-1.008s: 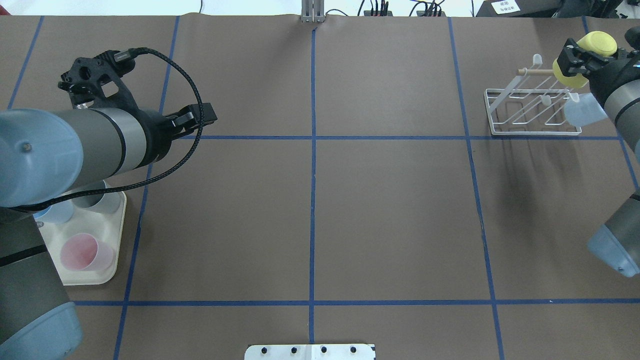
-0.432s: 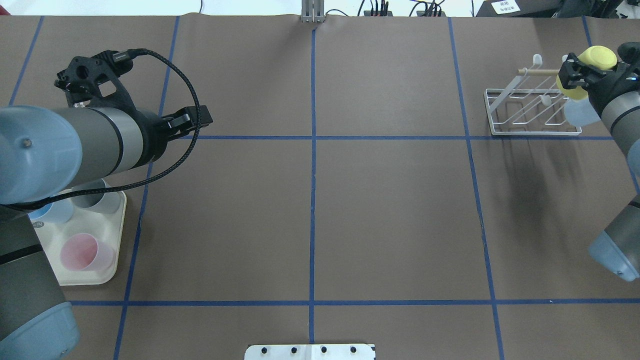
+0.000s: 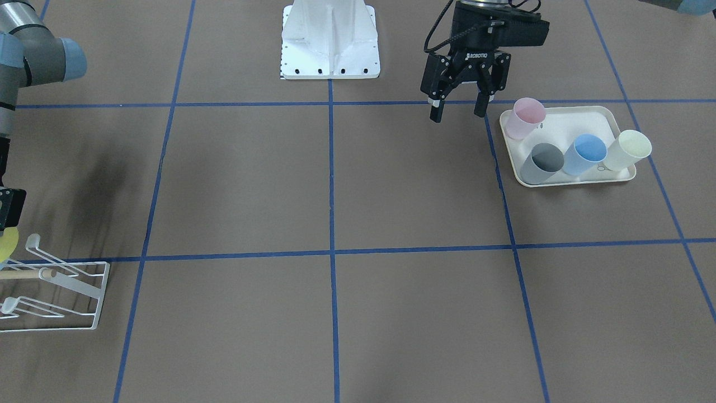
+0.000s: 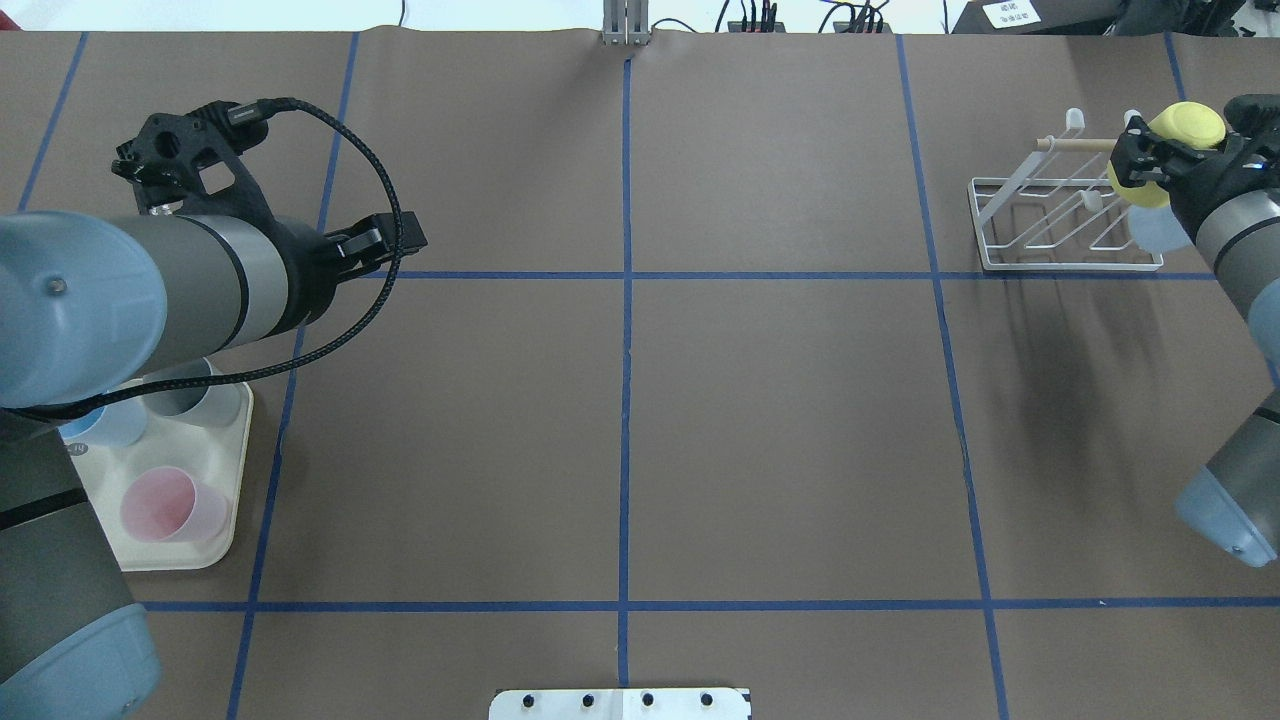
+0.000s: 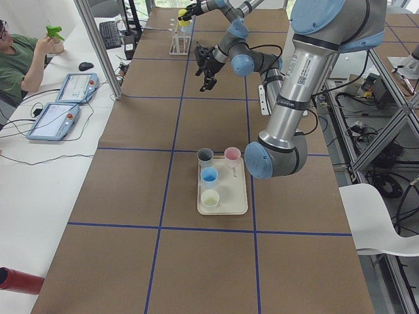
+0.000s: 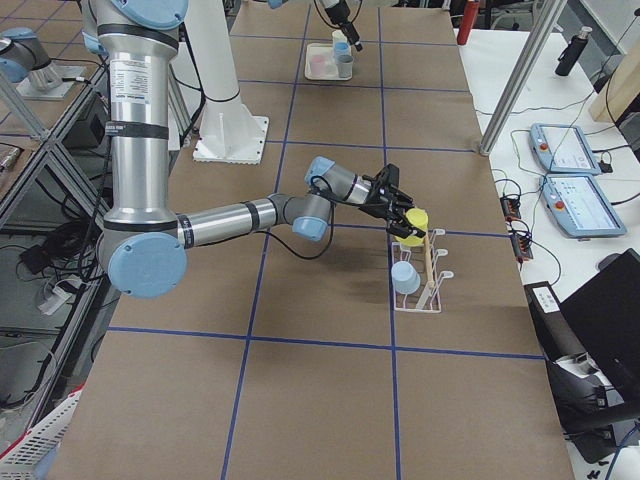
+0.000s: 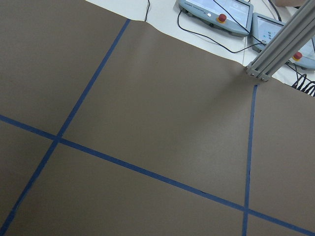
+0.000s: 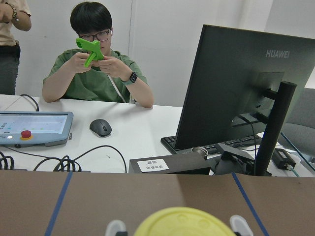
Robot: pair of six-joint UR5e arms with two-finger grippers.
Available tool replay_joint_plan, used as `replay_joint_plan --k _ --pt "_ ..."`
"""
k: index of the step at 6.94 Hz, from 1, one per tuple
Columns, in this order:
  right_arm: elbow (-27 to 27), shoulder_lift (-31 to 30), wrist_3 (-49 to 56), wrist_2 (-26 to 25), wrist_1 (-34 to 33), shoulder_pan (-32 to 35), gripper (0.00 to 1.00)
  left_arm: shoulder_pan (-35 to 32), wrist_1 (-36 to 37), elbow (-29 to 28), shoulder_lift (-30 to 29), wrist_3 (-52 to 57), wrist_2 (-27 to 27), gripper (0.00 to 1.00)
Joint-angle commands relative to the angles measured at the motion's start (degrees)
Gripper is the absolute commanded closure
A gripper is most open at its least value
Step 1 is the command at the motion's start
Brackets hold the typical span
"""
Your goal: Transfer IKEA cup to right arm and place on rack
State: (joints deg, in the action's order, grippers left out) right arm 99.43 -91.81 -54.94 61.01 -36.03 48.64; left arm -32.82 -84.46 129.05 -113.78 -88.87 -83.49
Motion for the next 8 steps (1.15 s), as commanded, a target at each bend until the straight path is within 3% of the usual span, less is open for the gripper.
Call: replay_joint_plan --k 1,8 --pt "-0.3 -0.7 0.0 0.1 0.1 0.0 1.0 0.0 0.0 0.0 -0.2 -0.1 0.0 0.0" --pt "-1.8 -1.0 -0.1 0.1 0.1 -1.0 1.0 0.1 -0.1 -0.1 -0.3 -0.4 0.0 0.0"
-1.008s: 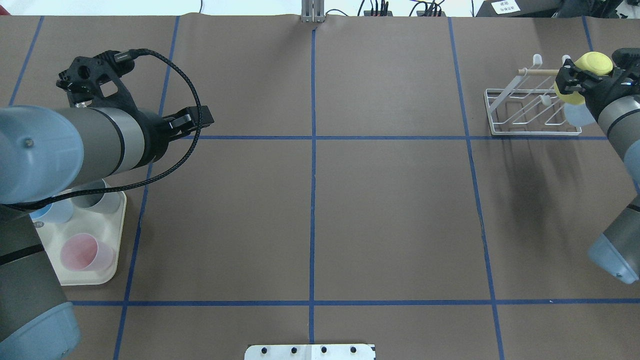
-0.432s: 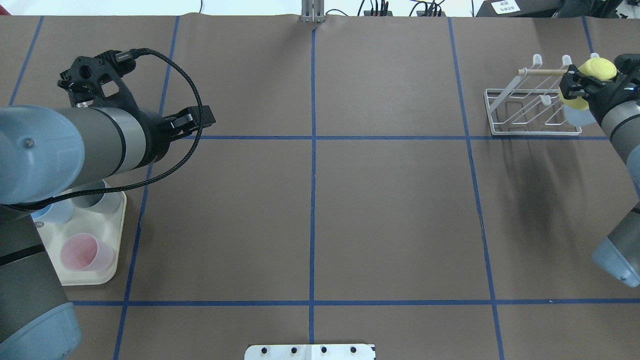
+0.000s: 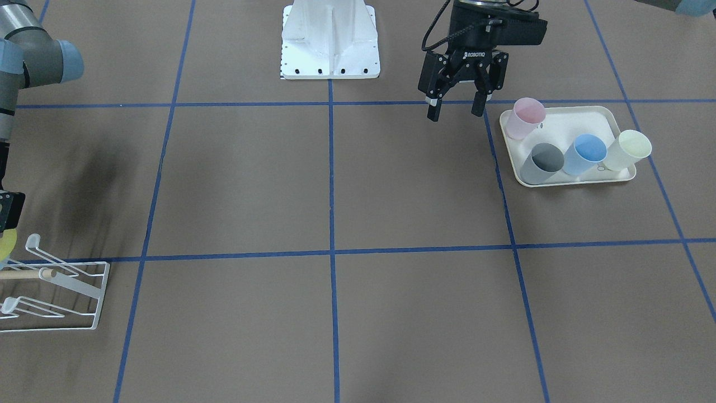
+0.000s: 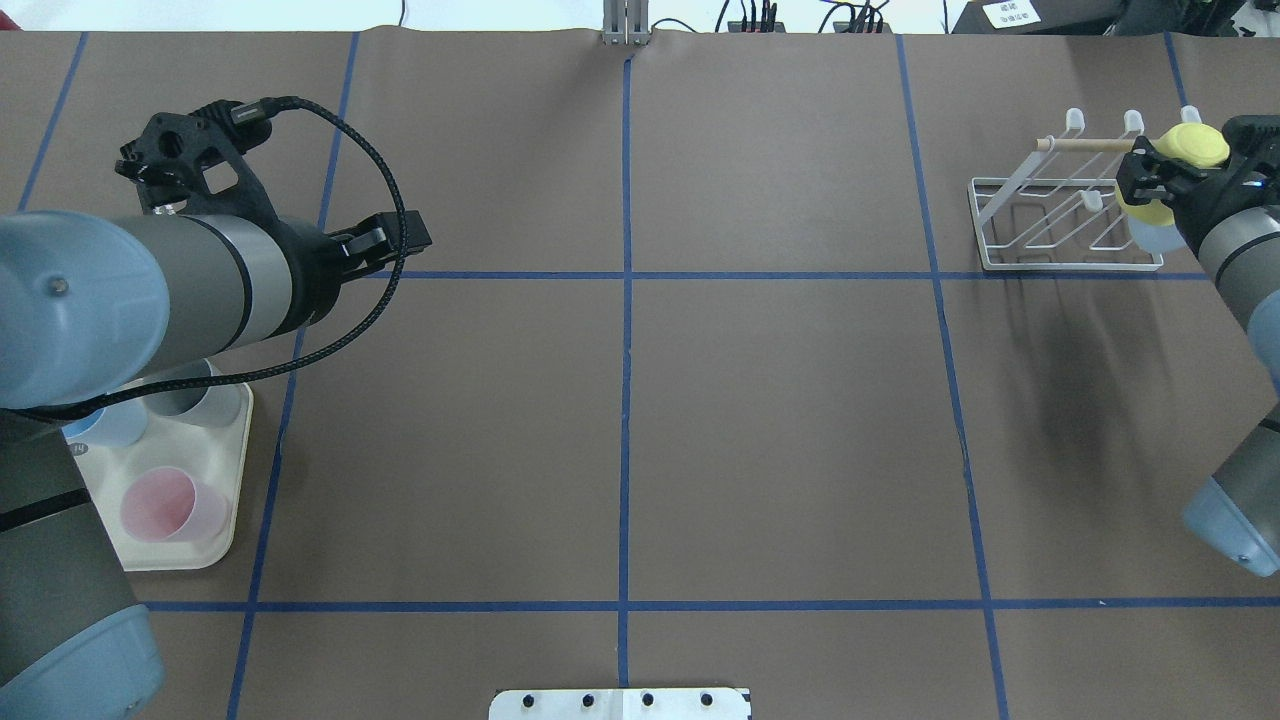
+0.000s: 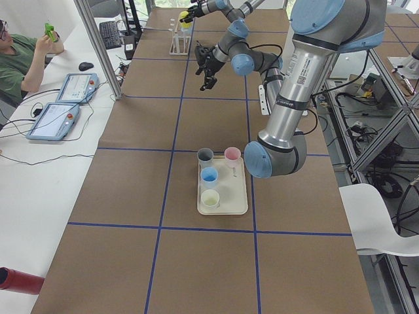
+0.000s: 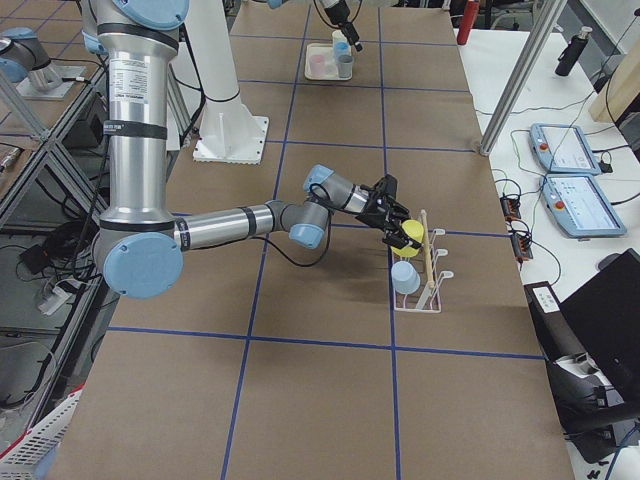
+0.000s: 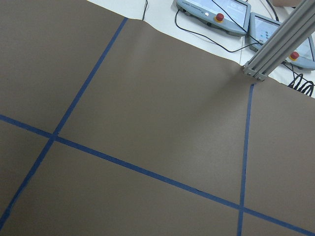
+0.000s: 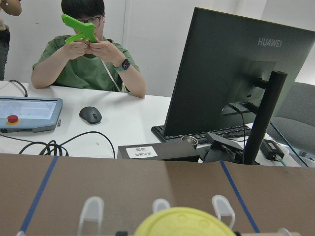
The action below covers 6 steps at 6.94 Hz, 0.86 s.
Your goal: Transfer IKEA cup to right arm and place on rack
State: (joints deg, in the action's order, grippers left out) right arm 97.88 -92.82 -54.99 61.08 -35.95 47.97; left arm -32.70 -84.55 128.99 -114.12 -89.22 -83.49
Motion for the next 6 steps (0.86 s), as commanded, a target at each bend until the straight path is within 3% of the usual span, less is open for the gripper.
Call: replay_joint_plan --k 1,3,4,5,6 --pt "-0.8 0.0 0.0 0.0 0.0 -0.5 1.0 0.0 0.0 -0.1 0.0 -0.1 0.0 0.0" --pt "-1.4 0.1 0.0 0.0 0.1 -0.6 1.0 0.0 0.0 -0.1 0.0 -0.2 0.0 0.0" --pt "-1.4 0.2 0.0 0.0 0.1 -0.6 0.94 0.0 0.0 -0.1 0.0 -0.2 -0.1 0.0" --pt "-1.5 0.4 0.0 0.0 0.0 -0.6 0.21 0.0 0.0 0.0 0.0 -0.2 0.0 0.0" --pt "-1.8 0.4 0.0 -0.1 0.4 -0.6 0.0 0.0 0.0 0.1 0.0 -0.3 0.0 0.0"
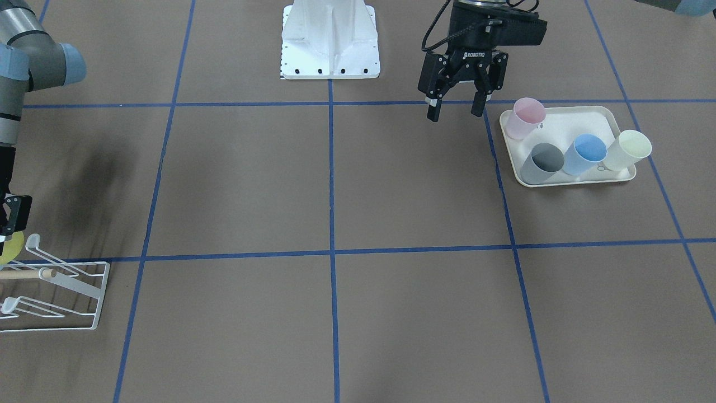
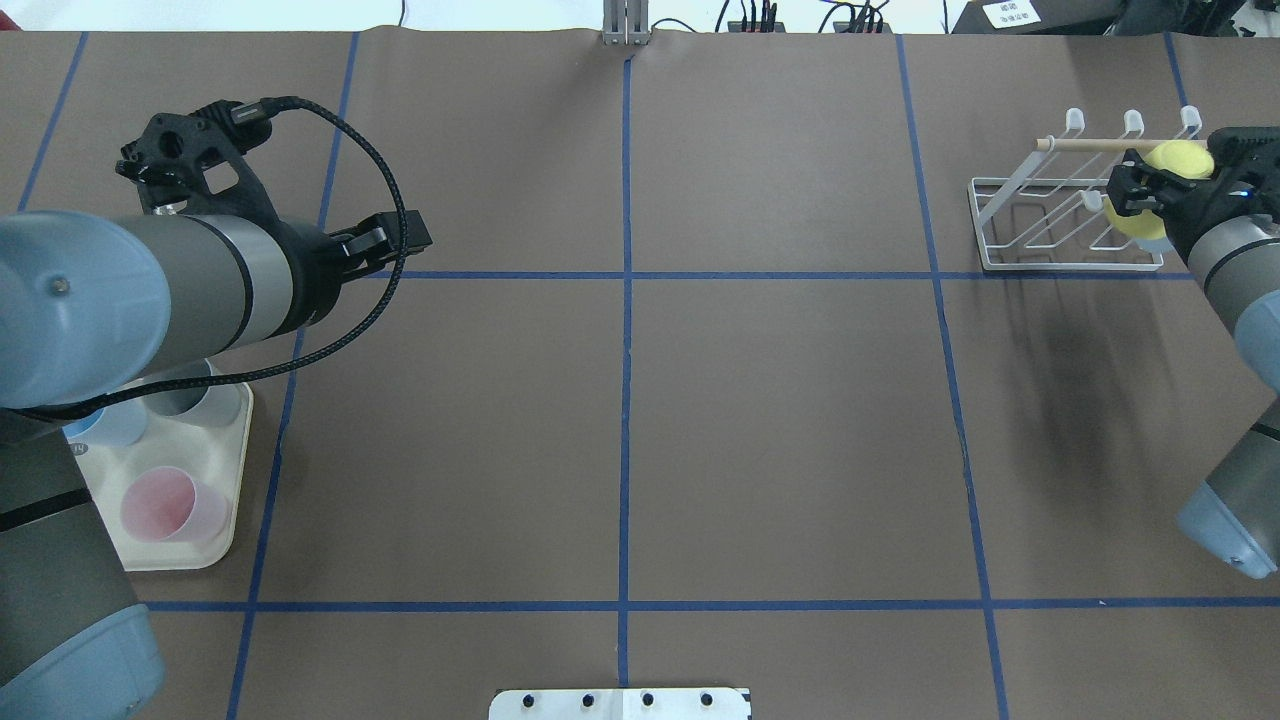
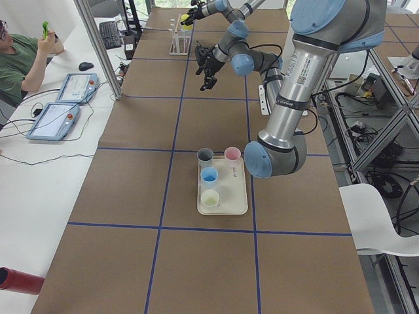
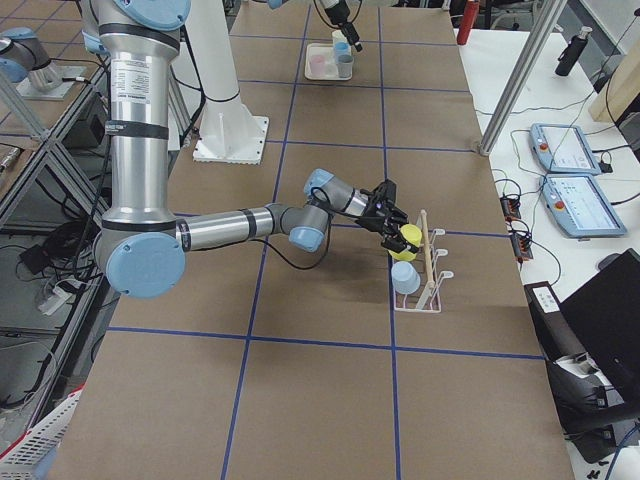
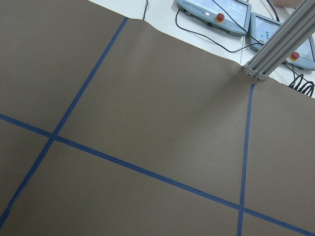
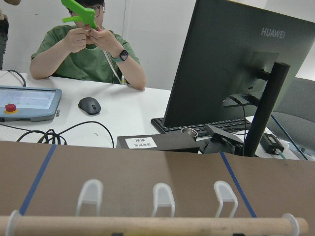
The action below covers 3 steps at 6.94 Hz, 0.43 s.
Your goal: Transfer IKEA cup to right arm and place on rack
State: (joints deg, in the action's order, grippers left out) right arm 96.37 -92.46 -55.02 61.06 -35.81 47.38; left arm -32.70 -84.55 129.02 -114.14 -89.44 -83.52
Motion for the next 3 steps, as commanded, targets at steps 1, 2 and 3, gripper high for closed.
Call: replay_joint_plan --k 1,2,3 --pt "-0.4 0.0 0.0 -0.1 0.3 0.0 0.0 0.0 0.0 0.1 0.1 -0.1 0.0 0.0" --pt "-0.3 -0.1 0.1 0.0 0.4 0.0 0.0 0.0 0.0 0.1 0.1 -0.1 -0.1 0.0" --pt "0.5 -0.1 -0.1 0.0 0.6 0.0 0.0 -0.1 0.0 0.4 0.2 0.0 -0.1 0.0"
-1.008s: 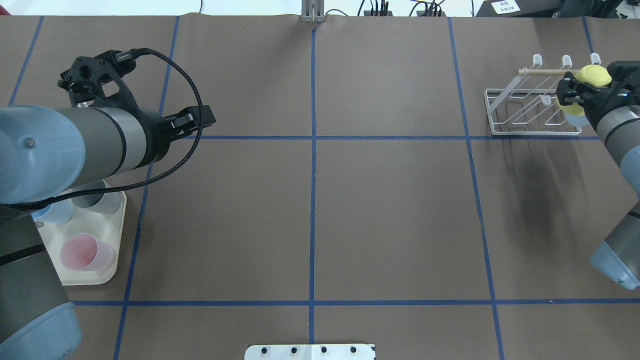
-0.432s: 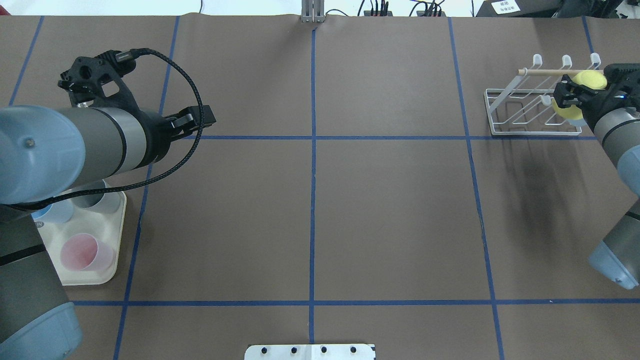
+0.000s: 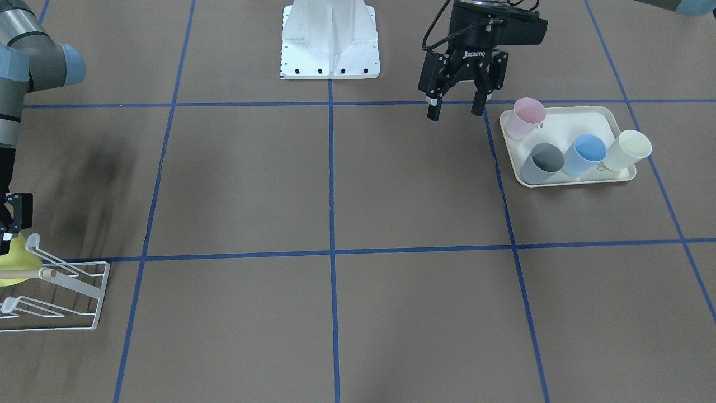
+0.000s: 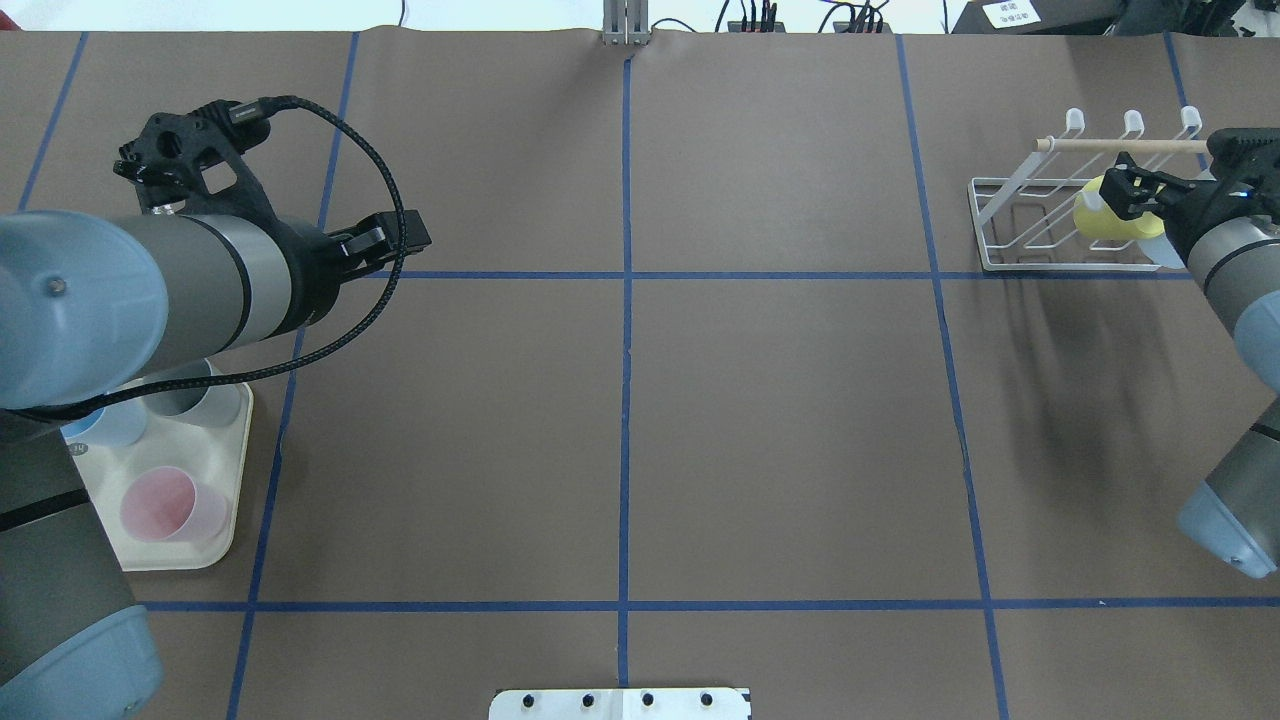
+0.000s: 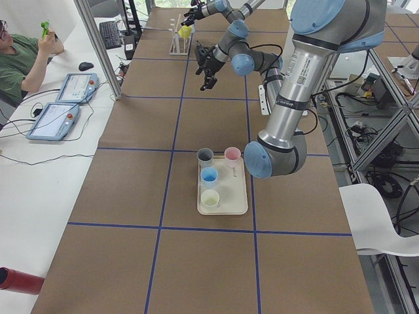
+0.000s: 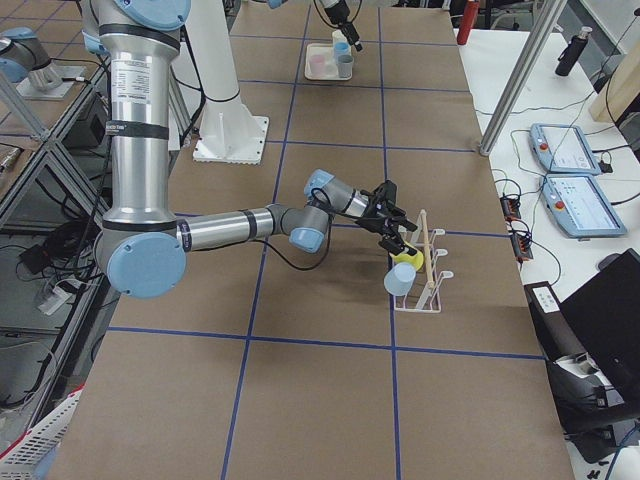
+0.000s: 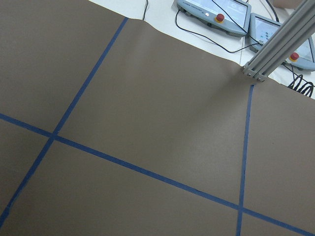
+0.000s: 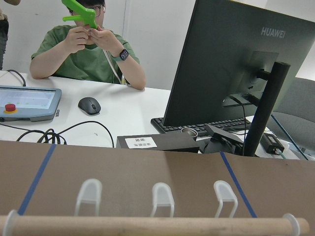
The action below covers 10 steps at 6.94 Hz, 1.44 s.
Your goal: Transfer IKEA cup to right arm and place on rack
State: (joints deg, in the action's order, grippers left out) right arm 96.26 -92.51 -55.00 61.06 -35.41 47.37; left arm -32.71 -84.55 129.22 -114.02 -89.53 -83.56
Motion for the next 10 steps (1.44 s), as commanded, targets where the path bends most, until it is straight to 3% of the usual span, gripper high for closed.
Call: replay_joint_plan --k 1,3,6,9,10 --pt "3.2 -0.3 -0.6 0.1 0.1 0.1 0.0 -0.3 0.2 0.9 0.6 0.8 -1.4 0.0" --pt "7.4 -0.4 -3.4 4.2 0.1 0.1 0.0 -4.6 2.4 2.2 4.8 7.5 -7.2 0.0" --pt "13.7 0.7 -22.0 15.5 0.2 -3.3 0.0 -7.6 8.1 6.7 14.8 19.3 -14.8 0.0" --pt "13.8 9.3 -36.1 15.8 2.9 -12.8 0.0 -8.7 7.4 7.8 21.9 23.3 -31.1 0.0" --pt "13.5 10.7 -37.2 15.8 2.9 -14.6 0.0 -8.7 4.3 7.5 24.2 24.0 -31.8 0.0"
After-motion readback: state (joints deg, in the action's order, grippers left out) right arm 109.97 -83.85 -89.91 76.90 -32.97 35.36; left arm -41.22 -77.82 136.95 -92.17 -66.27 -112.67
